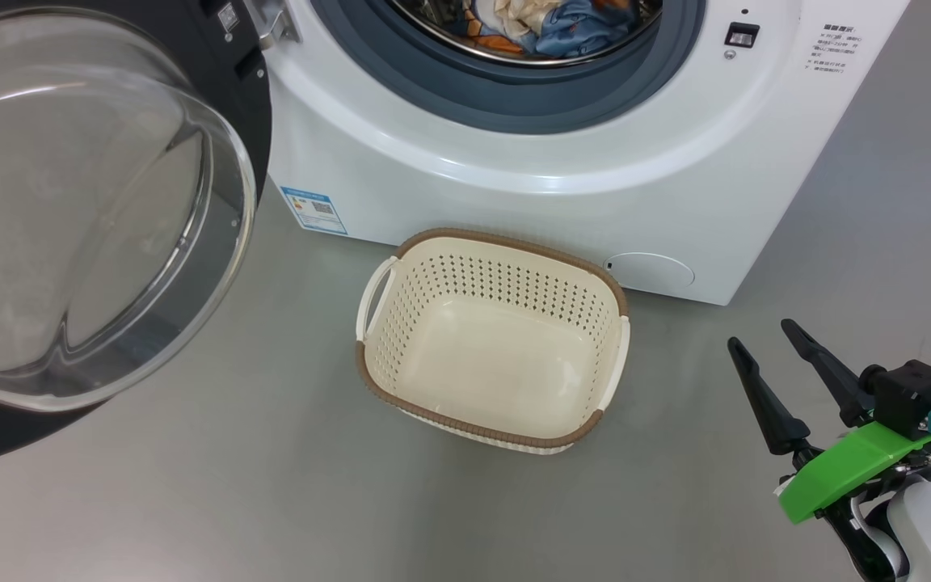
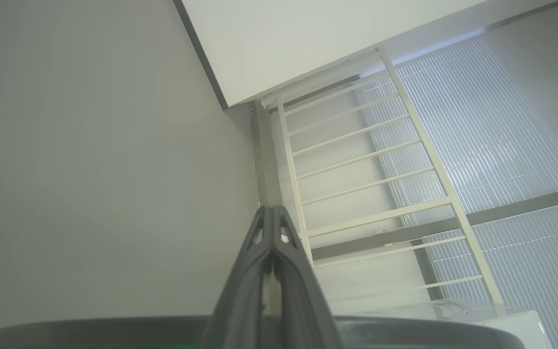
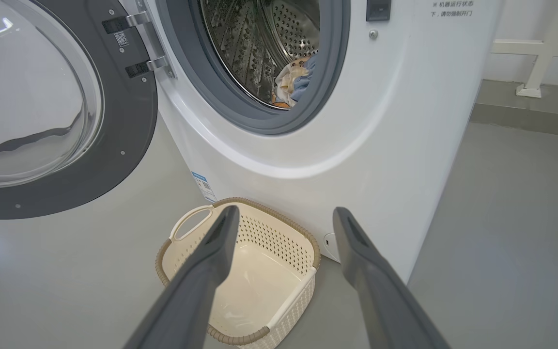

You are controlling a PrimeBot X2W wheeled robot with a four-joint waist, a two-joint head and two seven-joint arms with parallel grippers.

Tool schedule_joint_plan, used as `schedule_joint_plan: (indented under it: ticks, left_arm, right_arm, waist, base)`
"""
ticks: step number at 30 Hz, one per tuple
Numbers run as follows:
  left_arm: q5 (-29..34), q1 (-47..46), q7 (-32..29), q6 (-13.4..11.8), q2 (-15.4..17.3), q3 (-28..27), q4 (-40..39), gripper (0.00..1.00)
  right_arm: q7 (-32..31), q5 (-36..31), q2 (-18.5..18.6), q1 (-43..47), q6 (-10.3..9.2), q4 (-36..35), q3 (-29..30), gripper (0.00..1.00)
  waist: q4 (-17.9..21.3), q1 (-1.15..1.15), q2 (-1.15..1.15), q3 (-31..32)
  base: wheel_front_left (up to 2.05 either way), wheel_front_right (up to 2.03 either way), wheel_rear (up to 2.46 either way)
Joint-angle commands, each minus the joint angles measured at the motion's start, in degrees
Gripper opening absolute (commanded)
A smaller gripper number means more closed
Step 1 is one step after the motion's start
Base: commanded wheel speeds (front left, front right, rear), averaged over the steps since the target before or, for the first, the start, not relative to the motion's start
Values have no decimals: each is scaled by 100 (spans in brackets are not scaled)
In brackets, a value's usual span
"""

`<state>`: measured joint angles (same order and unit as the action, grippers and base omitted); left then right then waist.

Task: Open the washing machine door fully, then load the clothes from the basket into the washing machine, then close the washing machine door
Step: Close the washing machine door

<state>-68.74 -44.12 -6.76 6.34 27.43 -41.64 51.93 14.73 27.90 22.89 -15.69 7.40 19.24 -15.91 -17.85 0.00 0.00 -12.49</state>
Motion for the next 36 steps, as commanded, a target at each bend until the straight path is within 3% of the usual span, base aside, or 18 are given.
schedule_joint_plan:
  ticks: [1,7,11,25,36]
  left_arm:
    - [-30,-88,-176,50,466,-7,-10,0]
    - [-135,-104,-743,87,449,169,165,0]
    - [-167,51,-1616,105,424,506,110,0]
    - [-640,928,-3525,111,150,1045,-1131,0]
    - [-1134,1583,-4946,-270,-149,1245,-2320,0]
  right_arm:
    - [27,43,93,-88,9,-132,-93,100]
    - [27,37,102,-114,9,-114,-114,100]
    - [27,45,88,-97,9,-77,-108,100]
    - [27,74,-141,68,9,-5,-86,100]
    - [27,75,-370,102,9,42,-87,100]
  waist:
    - [6,0,0,-11]
    - [-1,0,0,15]
    - [-34,0,0,88]
    - [-336,0,0,522]
    - [-428,0,0,691]
  base:
    - [0,0,0]
    - [0,0,0]
    - [0,0,0]
    - [0,0,0]
    - [0,0,0]
